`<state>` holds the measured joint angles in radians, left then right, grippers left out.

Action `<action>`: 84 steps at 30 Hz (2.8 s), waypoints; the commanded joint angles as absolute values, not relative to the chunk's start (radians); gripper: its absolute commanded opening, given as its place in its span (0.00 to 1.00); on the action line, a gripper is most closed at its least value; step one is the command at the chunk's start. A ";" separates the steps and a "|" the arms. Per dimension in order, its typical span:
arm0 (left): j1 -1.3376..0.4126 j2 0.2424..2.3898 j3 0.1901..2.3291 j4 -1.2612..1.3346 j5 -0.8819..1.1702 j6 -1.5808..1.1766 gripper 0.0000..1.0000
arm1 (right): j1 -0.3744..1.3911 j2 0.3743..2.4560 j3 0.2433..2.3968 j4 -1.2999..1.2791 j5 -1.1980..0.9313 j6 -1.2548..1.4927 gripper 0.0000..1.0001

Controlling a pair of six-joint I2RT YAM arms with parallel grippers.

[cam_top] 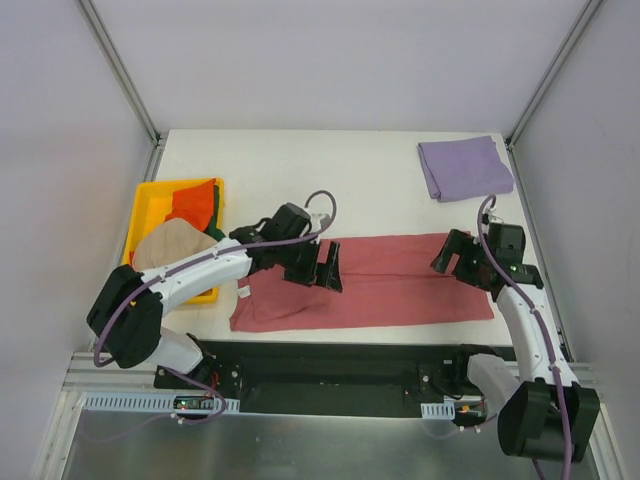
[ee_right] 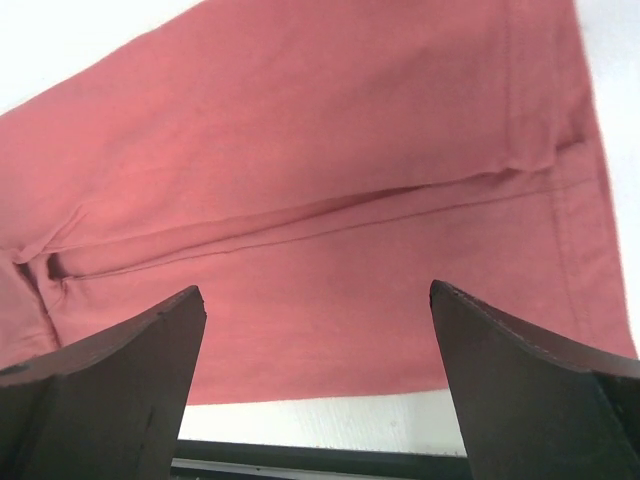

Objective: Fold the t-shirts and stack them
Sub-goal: Fold the other side of the tshirt into a rectangle, then rotate the tshirt 90 degrees

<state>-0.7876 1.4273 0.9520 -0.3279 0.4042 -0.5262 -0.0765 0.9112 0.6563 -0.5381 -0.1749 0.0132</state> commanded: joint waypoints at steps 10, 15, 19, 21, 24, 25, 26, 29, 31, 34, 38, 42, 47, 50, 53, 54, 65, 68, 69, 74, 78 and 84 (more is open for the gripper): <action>-0.490 1.621 1.003 -0.267 0.368 -0.684 0.99 | -0.003 1.389 0.827 -0.315 -0.338 0.069 0.96; -0.430 1.820 1.172 -0.264 0.388 -0.684 0.99 | 0.052 1.506 0.847 -0.304 -0.221 0.094 0.96; -0.390 1.983 1.322 -0.281 0.368 -0.706 0.99 | 0.066 1.499 0.786 -0.310 -0.253 0.106 0.96; -0.379 2.081 1.432 -0.281 0.394 -0.695 0.99 | 0.090 1.461 0.729 -0.330 -0.259 0.078 0.96; -0.371 2.238 1.657 -0.282 0.469 -0.713 0.99 | 0.139 1.396 0.648 -0.350 -0.296 0.083 0.96; -0.371 2.296 1.757 -0.284 0.468 -0.727 0.99 | 0.165 1.370 0.625 -0.350 -0.316 0.098 0.96; -0.368 2.353 1.855 -0.282 0.497 -0.759 0.99 | 0.196 1.356 0.608 -0.350 -0.333 0.112 0.96; -0.365 2.598 2.304 -0.275 0.502 -0.828 0.99 | 0.376 1.321 0.584 -0.336 -0.380 0.201 0.96; -0.365 2.780 2.657 -0.194 0.460 -0.901 0.99 | 0.542 1.318 0.606 -0.339 -0.422 0.257 0.96; -0.354 2.835 2.605 0.111 0.474 -1.102 0.99 | 0.728 1.283 0.646 -0.338 -0.400 0.330 0.96; -0.400 2.712 2.520 0.146 0.489 -0.952 0.99 | 0.795 1.198 0.670 -0.322 -0.359 0.333 0.96; -0.433 2.580 2.438 0.127 0.511 -0.835 0.99 | 0.795 1.157 0.693 -0.360 -0.243 0.316 0.96; -0.431 2.397 2.312 0.026 0.575 -0.729 0.99 | 0.795 1.132 0.706 -0.403 -0.166 0.292 0.96; -0.434 2.214 2.064 0.014 0.615 -0.690 0.99 | 0.792 1.123 0.722 -0.422 -0.088 0.270 0.96; -0.445 2.038 1.762 0.003 0.614 -0.652 0.99 | 0.790 1.127 0.749 -0.439 -0.075 0.271 0.96; -0.452 1.995 1.690 -0.056 0.589 -0.632 0.99 | 0.790 1.129 0.747 -0.434 -0.083 0.276 0.96; -0.542 1.842 1.278 -0.146 0.351 -0.565 0.99 | 0.805 1.192 0.617 -0.230 -0.209 0.362 0.96; -0.535 1.928 1.331 -0.150 0.371 -0.569 0.99 | 0.810 1.261 0.630 -0.204 -0.204 0.374 0.96; -0.535 1.953 1.354 -0.152 0.377 -0.568 0.99 | 0.813 1.273 0.637 -0.206 -0.198 0.376 0.96; -0.515 2.078 1.442 -0.216 0.330 -0.561 0.99 | 0.815 1.367 0.667 -0.212 -0.201 0.357 0.96; -0.486 2.157 1.502 -0.230 0.362 -0.566 0.99 | 0.813 1.449 0.713 -0.222 -0.201 0.336 0.96; -0.466 2.223 1.624 -0.285 0.374 -0.551 0.99 | 0.790 1.520 0.833 -0.296 -0.170 0.278 0.96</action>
